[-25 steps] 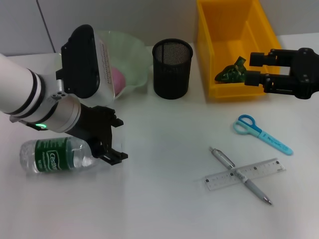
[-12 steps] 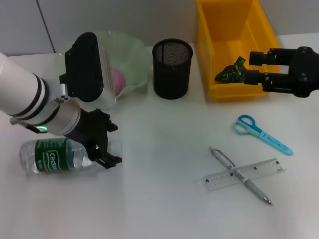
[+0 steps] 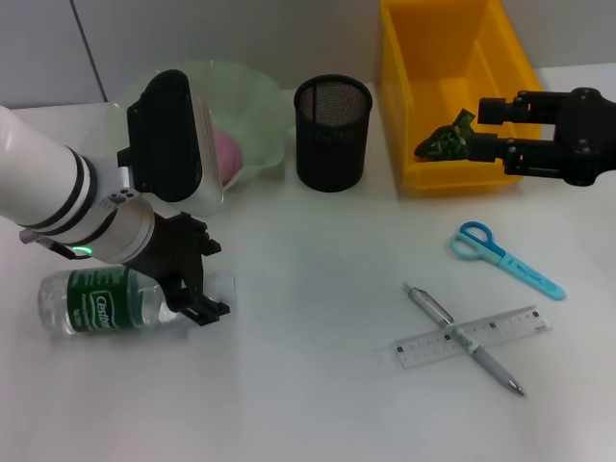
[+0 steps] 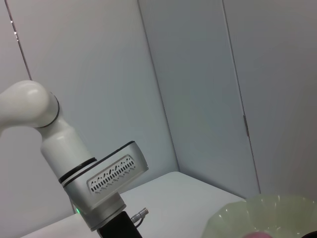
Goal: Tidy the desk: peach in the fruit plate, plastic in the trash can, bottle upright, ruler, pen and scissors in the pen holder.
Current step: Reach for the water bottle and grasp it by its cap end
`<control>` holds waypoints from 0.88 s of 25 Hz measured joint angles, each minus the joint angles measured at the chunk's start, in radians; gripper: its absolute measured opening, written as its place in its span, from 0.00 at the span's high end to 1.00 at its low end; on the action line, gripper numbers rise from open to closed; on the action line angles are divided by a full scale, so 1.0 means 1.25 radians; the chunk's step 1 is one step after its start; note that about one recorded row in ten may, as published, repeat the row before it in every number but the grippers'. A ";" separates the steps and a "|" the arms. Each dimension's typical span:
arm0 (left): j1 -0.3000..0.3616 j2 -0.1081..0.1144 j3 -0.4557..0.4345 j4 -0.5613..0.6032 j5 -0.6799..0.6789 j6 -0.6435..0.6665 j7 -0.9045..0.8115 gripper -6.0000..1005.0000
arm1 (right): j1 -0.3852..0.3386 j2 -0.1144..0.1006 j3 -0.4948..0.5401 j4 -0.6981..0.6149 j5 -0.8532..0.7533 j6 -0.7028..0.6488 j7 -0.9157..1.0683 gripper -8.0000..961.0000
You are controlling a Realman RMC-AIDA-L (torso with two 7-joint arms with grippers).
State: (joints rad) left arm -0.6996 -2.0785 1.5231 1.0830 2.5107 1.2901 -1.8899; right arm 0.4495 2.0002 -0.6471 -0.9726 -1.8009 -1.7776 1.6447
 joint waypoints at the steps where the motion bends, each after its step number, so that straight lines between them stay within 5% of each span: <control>1: 0.000 0.000 0.002 0.000 0.002 0.000 -0.001 0.19 | 0.000 0.000 0.001 0.000 0.000 0.000 0.001 0.36; 19: -0.004 0.000 0.016 0.000 0.000 0.002 -0.010 0.20 | 0.000 0.000 0.001 0.002 0.000 0.009 0.000 0.36; 22: -0.004 0.000 0.036 0.004 0.001 0.001 -0.024 0.27 | 0.000 0.000 0.002 0.006 0.000 0.010 -0.002 0.36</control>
State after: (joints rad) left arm -0.7049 -2.0785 1.5675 1.0874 2.5119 1.2918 -1.9197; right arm 0.4494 2.0003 -0.6445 -0.9656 -1.8008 -1.7649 1.6418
